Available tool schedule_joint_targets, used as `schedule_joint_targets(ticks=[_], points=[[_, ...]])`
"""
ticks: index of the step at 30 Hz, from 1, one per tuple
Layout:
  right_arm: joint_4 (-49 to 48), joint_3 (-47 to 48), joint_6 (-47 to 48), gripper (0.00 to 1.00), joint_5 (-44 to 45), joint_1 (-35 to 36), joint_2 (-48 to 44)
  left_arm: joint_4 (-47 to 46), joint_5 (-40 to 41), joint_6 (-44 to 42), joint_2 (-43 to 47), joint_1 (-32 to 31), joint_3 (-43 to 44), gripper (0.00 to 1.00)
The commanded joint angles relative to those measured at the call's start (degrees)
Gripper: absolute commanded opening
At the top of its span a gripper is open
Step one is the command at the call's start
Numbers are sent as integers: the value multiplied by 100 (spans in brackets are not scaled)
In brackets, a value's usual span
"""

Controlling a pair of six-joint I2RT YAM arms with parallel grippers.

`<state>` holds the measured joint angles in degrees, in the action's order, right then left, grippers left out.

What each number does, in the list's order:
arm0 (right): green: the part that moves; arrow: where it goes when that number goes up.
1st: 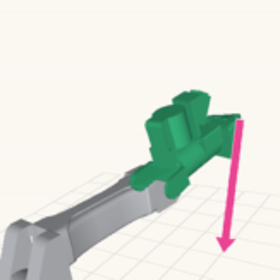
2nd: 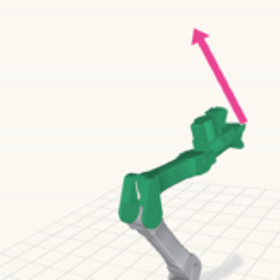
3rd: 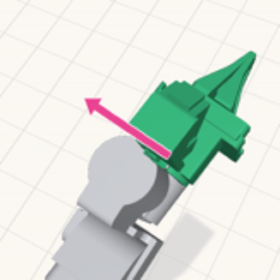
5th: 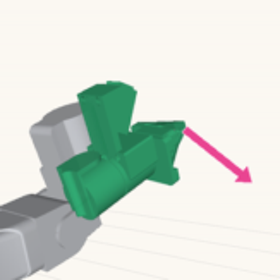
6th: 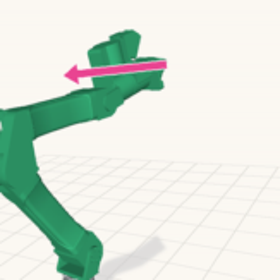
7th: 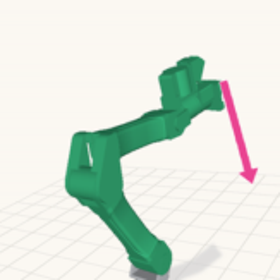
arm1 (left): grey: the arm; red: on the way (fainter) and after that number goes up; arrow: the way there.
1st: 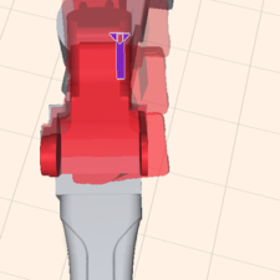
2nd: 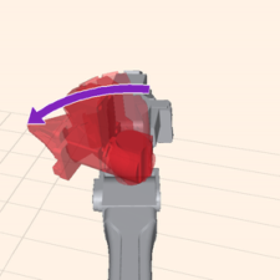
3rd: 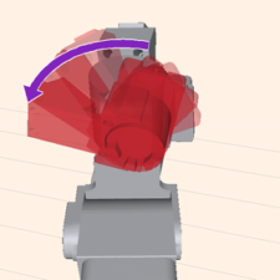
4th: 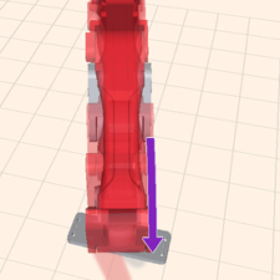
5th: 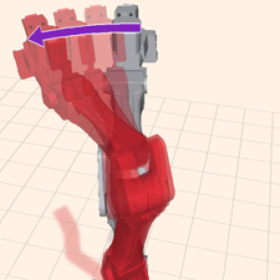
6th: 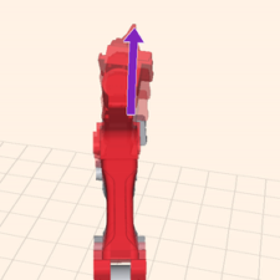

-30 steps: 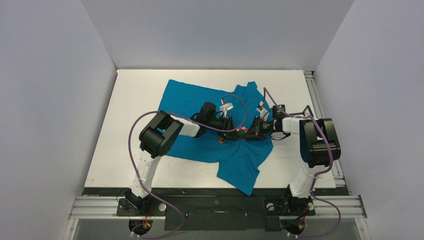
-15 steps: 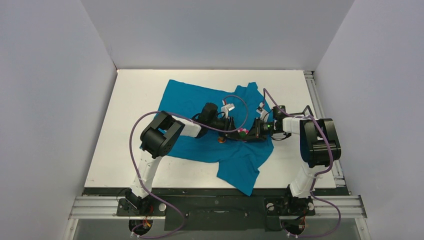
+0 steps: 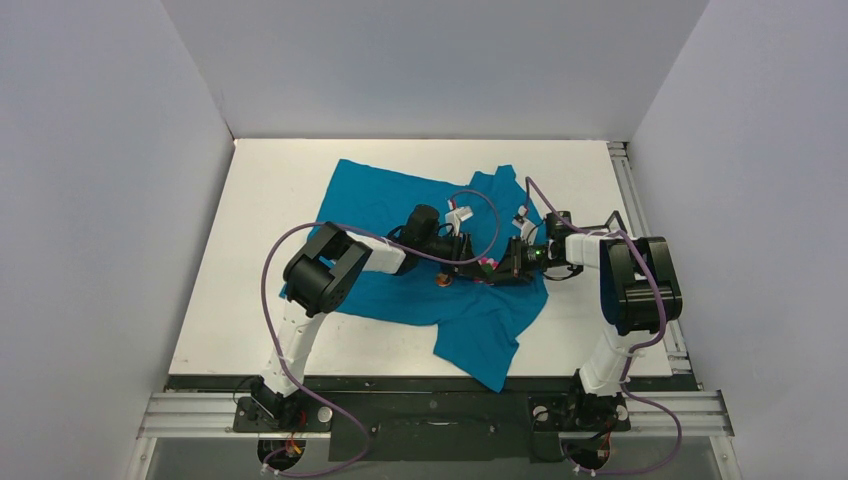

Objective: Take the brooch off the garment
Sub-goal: Remove the brooch from the clothes.

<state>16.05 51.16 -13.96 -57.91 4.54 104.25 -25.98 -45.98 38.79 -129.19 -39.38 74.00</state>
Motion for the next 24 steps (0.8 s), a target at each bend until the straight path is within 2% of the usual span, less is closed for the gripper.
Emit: schedule_joint_targets(ticks=[1, 6, 11, 12, 14, 15, 17, 24], points=[[38, 131, 166, 0, -240, 47, -71, -45, 96, -127, -51, -101, 287, 31], [34, 123, 170, 0, -242, 32, -65, 33, 123, -228, -46, -105, 317, 10], [55, 131, 211, 0, -215, -14, -40, -69, 32, -174, -23, -105, 285, 4], [64, 131, 221, 0, -215, -23, -30, -85, 12, -153, -21, -101, 279, 6], [106, 142, 284, 0, -196, -57, -26, -150, -68, -96, -17, -73, 270, 20], [161, 150, 338, 0, -182, -80, -29, -251, -106, -62, 14, -38, 233, 32], [214, 176, 395, 0, -140, -119, -35, -356, -163, -3, 80, 29, 181, 41], [366, 314, 612, 0, 109, -139, -97, -220, -249, -239, 378, 215, 70, 51]])
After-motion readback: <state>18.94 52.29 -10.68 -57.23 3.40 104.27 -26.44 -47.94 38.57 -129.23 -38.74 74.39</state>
